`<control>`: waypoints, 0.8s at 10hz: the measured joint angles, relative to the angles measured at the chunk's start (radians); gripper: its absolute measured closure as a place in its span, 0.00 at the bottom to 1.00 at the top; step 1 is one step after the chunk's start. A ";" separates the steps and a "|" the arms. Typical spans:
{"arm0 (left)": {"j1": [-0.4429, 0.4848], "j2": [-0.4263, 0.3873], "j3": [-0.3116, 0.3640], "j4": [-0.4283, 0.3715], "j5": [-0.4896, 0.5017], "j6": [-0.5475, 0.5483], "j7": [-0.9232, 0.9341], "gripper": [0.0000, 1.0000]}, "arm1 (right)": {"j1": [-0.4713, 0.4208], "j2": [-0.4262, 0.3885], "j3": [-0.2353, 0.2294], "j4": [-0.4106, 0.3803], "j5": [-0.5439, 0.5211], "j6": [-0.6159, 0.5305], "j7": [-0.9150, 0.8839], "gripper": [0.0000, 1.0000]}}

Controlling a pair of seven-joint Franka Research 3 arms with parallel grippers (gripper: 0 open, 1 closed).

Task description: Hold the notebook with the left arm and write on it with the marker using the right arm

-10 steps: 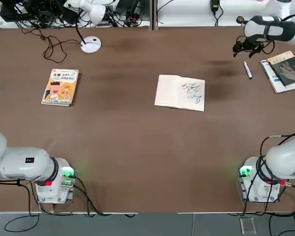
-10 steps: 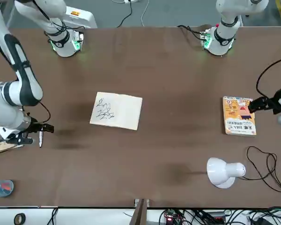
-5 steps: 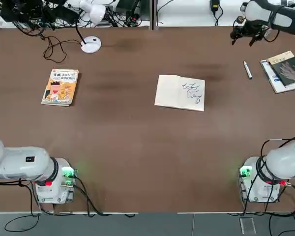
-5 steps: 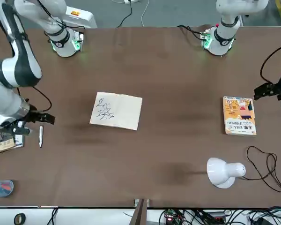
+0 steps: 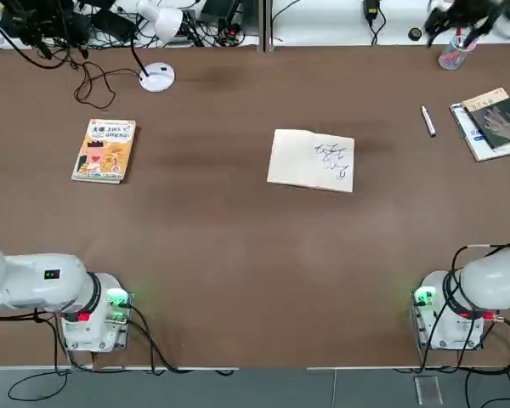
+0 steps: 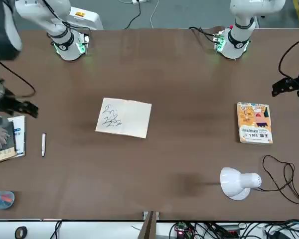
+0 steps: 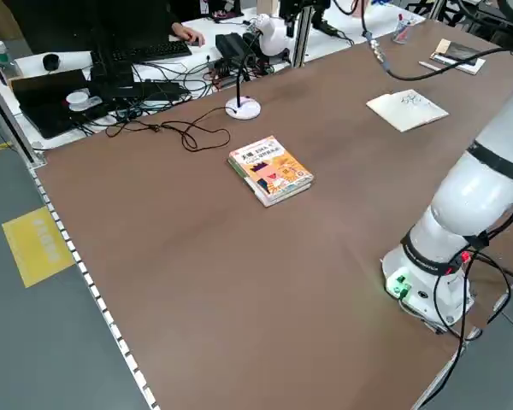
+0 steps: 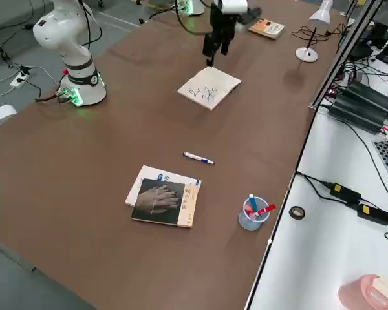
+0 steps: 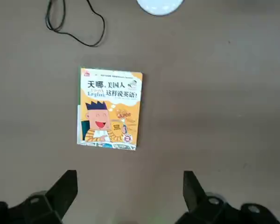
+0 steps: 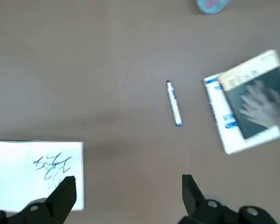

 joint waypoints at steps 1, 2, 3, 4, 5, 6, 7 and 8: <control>-0.047 -0.009 0.032 -0.010 0.006 0.000 -0.012 0.00 | 0.000 -0.015 -0.006 0.051 0.000 -0.062 0.000 0.00; -0.093 -0.014 0.070 -0.016 0.014 0.000 -0.021 0.00 | 0.000 -0.025 -0.009 0.097 0.000 -0.119 0.001 0.00; -0.121 -0.014 0.098 -0.019 0.019 0.000 -0.022 0.00 | 0.001 -0.032 -0.009 0.135 0.001 -0.168 0.011 0.00; -0.130 -0.014 0.113 -0.020 0.021 0.001 -0.018 0.00 | 0.004 -0.040 -0.009 0.157 0.003 -0.197 0.028 0.00; -0.130 -0.014 0.121 -0.022 0.024 0.001 -0.007 0.00 | 0.007 -0.046 -0.009 0.161 0.005 -0.204 0.042 0.00; -0.129 -0.014 0.125 -0.022 0.026 0.001 0.010 0.00 | 0.011 -0.047 -0.009 0.156 0.006 -0.198 0.051 0.00; -0.129 -0.014 0.127 -0.021 0.026 0.001 0.029 0.00 | 0.013 -0.047 -0.009 0.145 0.006 -0.183 0.055 0.00; -0.129 -0.014 0.128 -0.020 0.026 0.002 0.051 0.00 | 0.014 -0.047 -0.009 0.130 0.006 -0.169 0.057 0.00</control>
